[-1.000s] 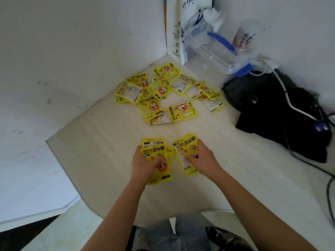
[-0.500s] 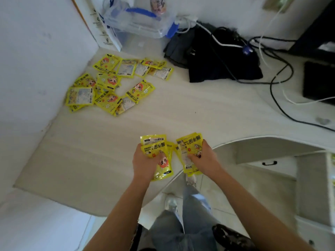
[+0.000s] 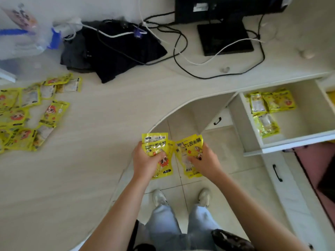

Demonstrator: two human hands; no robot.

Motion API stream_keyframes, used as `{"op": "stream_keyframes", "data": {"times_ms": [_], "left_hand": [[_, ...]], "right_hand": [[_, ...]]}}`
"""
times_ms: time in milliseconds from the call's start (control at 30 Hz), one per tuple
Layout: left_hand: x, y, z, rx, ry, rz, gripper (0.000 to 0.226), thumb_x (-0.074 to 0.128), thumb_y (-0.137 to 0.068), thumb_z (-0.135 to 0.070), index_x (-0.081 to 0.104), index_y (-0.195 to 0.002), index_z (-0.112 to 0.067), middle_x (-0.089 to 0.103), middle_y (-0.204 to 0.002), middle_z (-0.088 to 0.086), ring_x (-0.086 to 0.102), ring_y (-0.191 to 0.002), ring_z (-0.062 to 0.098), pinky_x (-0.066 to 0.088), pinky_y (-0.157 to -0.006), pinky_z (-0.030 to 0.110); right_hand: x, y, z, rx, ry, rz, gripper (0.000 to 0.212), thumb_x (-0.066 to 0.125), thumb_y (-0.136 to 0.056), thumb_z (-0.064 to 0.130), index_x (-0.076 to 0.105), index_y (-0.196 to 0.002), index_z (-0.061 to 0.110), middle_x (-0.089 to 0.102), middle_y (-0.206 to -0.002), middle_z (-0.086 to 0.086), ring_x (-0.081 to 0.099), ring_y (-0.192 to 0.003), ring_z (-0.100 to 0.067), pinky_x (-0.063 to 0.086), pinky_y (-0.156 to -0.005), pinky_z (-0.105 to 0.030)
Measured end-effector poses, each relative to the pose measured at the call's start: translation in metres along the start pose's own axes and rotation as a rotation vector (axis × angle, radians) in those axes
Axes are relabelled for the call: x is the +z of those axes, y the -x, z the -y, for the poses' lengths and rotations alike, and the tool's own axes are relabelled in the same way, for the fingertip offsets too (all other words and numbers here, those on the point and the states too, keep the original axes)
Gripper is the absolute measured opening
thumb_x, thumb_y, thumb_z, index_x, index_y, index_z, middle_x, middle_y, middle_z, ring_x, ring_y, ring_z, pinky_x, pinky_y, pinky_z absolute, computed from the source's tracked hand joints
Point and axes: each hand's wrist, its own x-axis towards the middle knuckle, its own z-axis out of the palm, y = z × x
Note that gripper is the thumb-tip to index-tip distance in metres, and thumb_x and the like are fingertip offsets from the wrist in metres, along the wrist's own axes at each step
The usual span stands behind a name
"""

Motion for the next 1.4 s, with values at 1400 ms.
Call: {"op": "stream_keyframes", "data": {"times_ms": [1400], "left_hand": [[0.481, 0.003, -0.190, -0.214, -0.122, 0.275, 0.096, 0.088, -0.062, -0.027, 0.037, -0.142, -0.015, 0.048, -0.142, 0.008, 0.050, -0.126, 0.027, 0.043, -0.104, 0.045]], "right_hand": [[-0.402, -0.182, -0.234, 0.231, -0.091, -0.198, 0.044, 0.068, -0.085, 0.023, 0.051, -0.124, 0.016, 0.065, -0.110, -0.006, 0.062, -0.099, -0.026, 0.051, -0.079, -0.032]]}}
